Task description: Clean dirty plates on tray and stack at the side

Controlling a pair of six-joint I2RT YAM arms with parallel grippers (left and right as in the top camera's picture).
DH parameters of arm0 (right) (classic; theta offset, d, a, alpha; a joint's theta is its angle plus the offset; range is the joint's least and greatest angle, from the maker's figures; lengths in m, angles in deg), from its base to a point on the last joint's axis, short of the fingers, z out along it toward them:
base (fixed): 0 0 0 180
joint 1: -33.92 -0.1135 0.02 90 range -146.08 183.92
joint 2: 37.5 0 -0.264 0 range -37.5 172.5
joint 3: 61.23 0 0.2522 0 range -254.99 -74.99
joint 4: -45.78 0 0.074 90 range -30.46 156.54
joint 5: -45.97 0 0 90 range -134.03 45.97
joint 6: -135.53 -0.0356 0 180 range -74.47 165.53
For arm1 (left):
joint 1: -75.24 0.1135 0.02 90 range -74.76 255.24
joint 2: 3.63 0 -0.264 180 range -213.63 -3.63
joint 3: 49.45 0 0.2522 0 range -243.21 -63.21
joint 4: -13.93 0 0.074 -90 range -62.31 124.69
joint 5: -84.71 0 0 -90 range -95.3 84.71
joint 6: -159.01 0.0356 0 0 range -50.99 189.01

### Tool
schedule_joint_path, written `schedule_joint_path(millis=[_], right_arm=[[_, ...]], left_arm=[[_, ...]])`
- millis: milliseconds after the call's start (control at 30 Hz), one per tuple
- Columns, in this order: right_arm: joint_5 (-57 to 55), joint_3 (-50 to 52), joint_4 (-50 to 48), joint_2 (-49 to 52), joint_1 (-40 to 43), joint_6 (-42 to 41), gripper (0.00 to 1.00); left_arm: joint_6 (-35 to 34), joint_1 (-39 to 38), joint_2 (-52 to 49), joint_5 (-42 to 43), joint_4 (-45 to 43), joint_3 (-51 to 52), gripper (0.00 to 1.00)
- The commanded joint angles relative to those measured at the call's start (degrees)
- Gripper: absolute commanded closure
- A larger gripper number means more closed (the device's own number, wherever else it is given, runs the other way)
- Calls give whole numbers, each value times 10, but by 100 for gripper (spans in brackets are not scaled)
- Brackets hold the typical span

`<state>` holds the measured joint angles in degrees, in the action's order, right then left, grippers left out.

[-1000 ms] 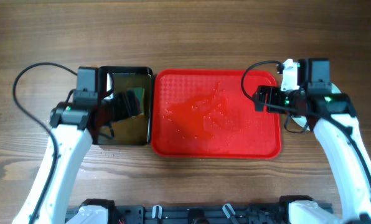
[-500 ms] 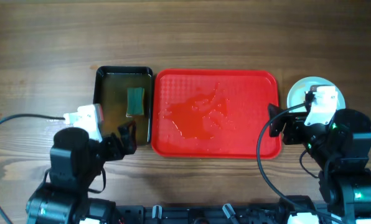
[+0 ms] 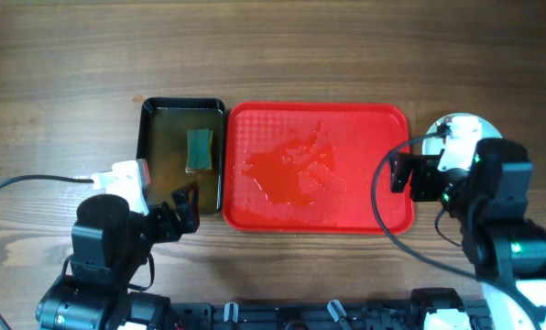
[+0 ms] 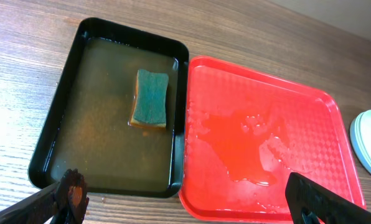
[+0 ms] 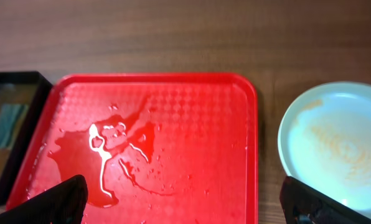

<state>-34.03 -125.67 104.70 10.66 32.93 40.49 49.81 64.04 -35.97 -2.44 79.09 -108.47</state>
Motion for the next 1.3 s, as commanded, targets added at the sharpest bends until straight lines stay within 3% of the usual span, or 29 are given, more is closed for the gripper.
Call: schedule_joint_path(millis=[0,200,467,700,1067,1267], right_arm=[[-10,5,-1,40,-2,5,1],[-10,5,-1,2,-2,5,0],[-27,6,7,-151,-2,6,0],[-27,19,-44,-272,-2,6,1],[-27,314,-367,-456,-31,4,0],[-32,434,-530,-480,-31,6,1]], left_arm=[[7,-3,3,-6,-1,7,0],[7,-3,3,-6,-1,7,0],[7,-3,3,-6,-1,7,0],[7,-3,3,-6,-1,7,0],[7,-3,3,-6,-1,7,0],[7,-3,3,-6,-1,7,0]])
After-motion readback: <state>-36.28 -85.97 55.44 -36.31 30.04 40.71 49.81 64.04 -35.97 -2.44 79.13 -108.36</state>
